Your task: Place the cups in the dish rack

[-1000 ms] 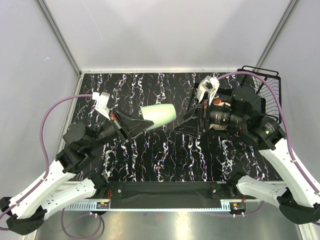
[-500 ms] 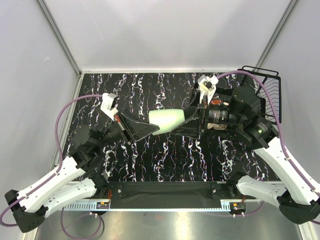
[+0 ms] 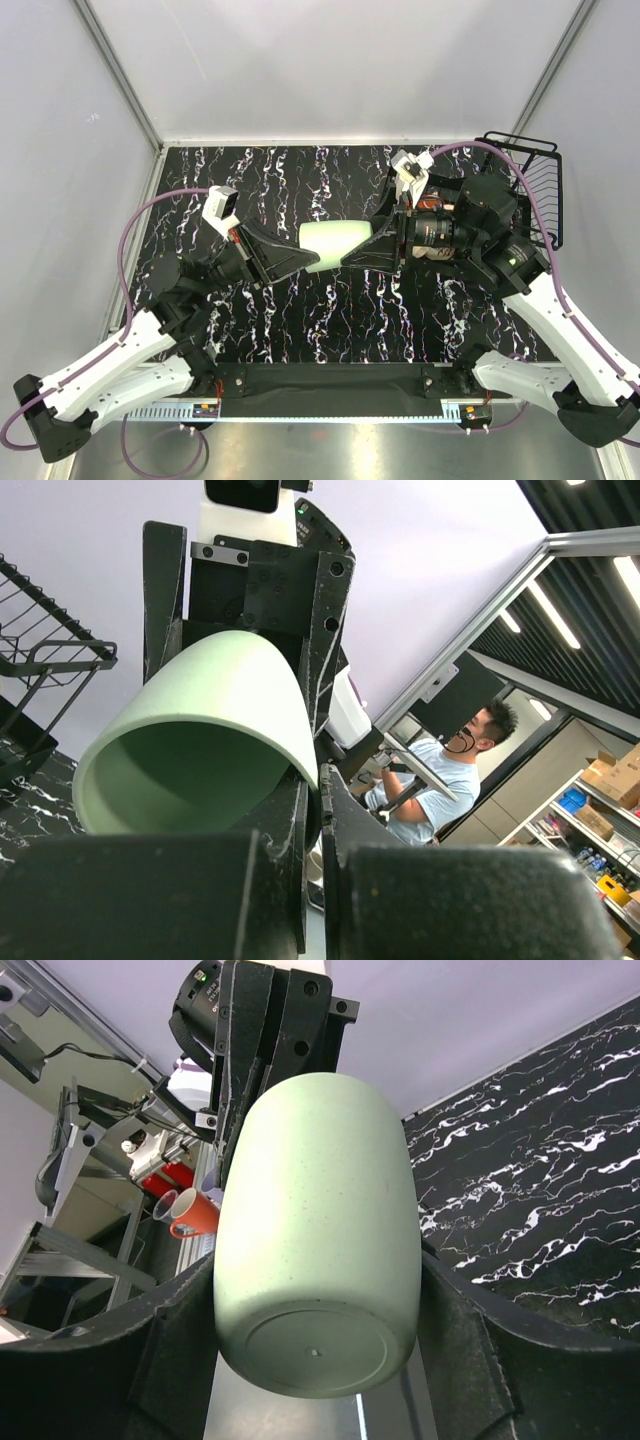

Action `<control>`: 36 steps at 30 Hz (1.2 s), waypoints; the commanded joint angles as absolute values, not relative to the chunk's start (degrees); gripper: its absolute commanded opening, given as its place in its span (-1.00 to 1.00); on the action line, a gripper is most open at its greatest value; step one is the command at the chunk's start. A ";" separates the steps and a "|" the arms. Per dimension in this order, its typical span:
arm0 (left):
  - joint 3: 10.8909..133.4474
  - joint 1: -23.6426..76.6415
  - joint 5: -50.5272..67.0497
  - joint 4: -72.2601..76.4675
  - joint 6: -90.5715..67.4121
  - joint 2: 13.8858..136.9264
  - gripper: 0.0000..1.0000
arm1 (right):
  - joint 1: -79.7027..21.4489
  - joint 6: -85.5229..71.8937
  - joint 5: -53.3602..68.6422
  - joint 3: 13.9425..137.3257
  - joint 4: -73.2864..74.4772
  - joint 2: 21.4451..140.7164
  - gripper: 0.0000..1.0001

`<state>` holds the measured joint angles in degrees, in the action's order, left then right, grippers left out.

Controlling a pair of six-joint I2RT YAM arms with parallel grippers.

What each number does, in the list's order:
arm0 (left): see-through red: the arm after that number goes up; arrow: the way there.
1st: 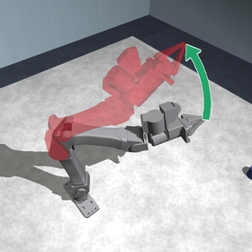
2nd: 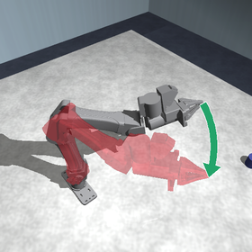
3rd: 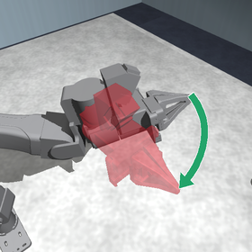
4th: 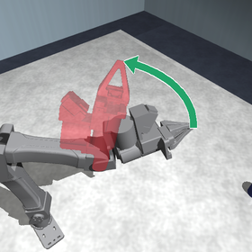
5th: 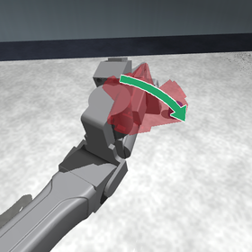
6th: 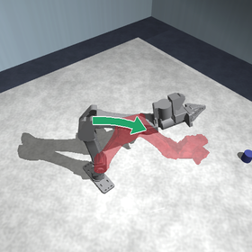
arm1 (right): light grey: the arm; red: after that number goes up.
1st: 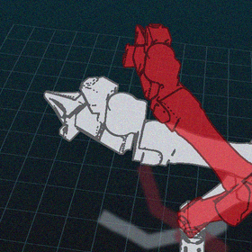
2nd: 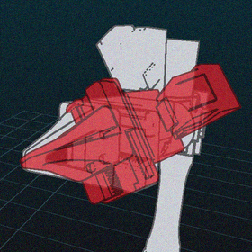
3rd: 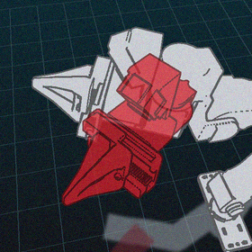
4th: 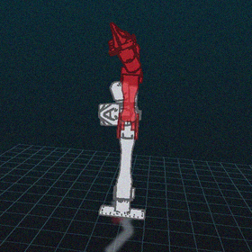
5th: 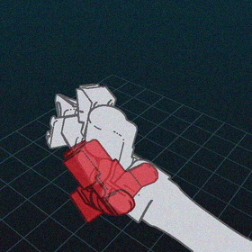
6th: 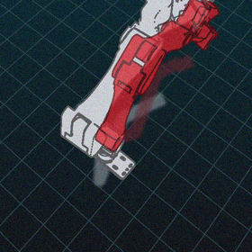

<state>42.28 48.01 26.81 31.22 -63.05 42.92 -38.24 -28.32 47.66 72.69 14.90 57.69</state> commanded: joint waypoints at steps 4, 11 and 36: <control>41.40 48.16 27.77 34.72 -63.19 42.72 -1.00 | -38.67 -28.74 47.73 73.39 11.69 58.00 -0.46; 40.78 48.16 27.86 34.10 -62.75 41.92 -1.00 | -38.67 -28.74 45.01 73.48 11.86 58.45 0.60; 43.06 48.08 23.48 20.77 -57.31 40.52 0.40 | -38.67 -29.18 44.40 72.50 13.44 59.33 -1.00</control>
